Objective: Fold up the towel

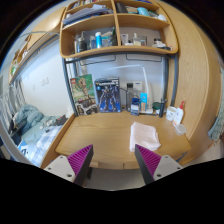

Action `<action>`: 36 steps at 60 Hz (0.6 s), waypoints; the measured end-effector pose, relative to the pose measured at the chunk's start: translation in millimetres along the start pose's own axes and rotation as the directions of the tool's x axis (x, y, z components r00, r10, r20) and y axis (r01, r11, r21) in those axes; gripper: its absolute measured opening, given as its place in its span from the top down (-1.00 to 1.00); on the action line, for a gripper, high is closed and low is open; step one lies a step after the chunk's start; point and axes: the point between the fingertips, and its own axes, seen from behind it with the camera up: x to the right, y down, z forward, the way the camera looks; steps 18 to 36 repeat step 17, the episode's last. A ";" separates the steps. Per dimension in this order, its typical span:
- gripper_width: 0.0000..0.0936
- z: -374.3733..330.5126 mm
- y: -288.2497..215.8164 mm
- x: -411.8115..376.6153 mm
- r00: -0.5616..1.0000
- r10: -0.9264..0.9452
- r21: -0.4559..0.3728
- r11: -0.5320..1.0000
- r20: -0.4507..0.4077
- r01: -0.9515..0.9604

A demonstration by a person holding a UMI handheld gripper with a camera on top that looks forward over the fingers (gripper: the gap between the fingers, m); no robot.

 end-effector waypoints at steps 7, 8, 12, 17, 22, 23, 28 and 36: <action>-0.81 -8.6 8.4 0.5 1.000 -0.011 0.006 1.000 -0.021 0.011; -0.81 -9.8 8.8 0.9 1.000 -0.013 0.006 1.000 -0.025 0.013; -0.81 -13.6 13.1 -1.1 1.000 -0.016 -0.002 1.000 -0.026 0.016; -0.81 -14.9 16.2 -6.2 1.000 -0.009 -0.002 1.000 -0.022 0.009; -0.81 -14.9 16.2 -6.2 1.000 -0.009 -0.002 1.000 -0.022 0.009; -0.81 -14.9 16.2 -6.2 1.000 -0.009 -0.002 1.000 -0.022 0.009; -0.81 -14.9 16.2 -6.2 1.000 -0.009 -0.002 1.000 -0.022 0.009; -0.81 -14.9 16.2 -6.2 1.000 -0.009 -0.002 1.000 -0.022 0.009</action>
